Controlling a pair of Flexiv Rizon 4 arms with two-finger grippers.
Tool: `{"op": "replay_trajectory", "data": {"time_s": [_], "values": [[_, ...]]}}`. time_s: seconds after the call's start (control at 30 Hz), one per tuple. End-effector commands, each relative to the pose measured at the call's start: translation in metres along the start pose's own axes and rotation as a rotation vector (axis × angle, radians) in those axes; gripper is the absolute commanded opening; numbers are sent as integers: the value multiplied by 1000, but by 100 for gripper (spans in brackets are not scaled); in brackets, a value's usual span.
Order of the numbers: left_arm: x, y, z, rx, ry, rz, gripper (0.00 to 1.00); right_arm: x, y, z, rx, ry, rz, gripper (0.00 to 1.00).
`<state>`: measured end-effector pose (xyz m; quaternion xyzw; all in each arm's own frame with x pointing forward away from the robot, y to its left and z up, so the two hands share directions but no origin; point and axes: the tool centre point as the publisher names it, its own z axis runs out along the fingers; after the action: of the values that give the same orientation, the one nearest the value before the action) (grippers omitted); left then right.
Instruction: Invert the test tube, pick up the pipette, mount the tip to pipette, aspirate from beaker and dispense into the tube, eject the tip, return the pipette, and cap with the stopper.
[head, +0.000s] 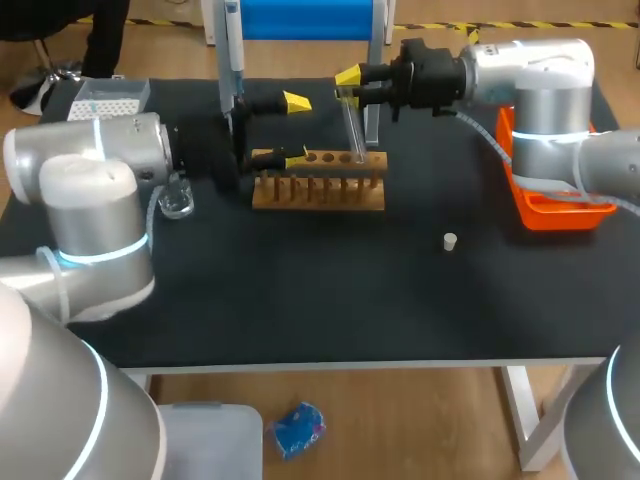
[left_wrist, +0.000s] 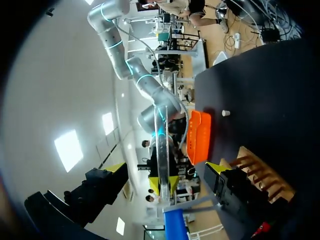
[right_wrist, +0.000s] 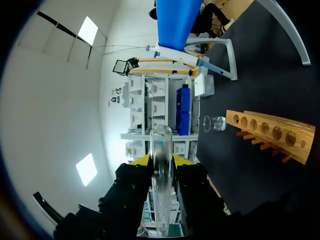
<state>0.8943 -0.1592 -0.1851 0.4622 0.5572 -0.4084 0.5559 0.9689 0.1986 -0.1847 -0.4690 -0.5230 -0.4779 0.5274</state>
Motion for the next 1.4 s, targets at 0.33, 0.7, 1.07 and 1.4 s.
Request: {"op": "replay_trajectory", "data": {"time_s": [0.33,0.7,1.07,1.4], "values": [[2,7,-1,73,-23,-6,100,1,0,-1,1,-3,-1,0],[-8,-16,47,93,-32,20,100,1,0,-1,1,-3,-1,0],[-8,-24,73,170,-14,13,100,1,0,-1,1,-3,-1,0],[-10,-21,74,193,-13,18,100,1,0,-1,1,-3,-1,0]]}}
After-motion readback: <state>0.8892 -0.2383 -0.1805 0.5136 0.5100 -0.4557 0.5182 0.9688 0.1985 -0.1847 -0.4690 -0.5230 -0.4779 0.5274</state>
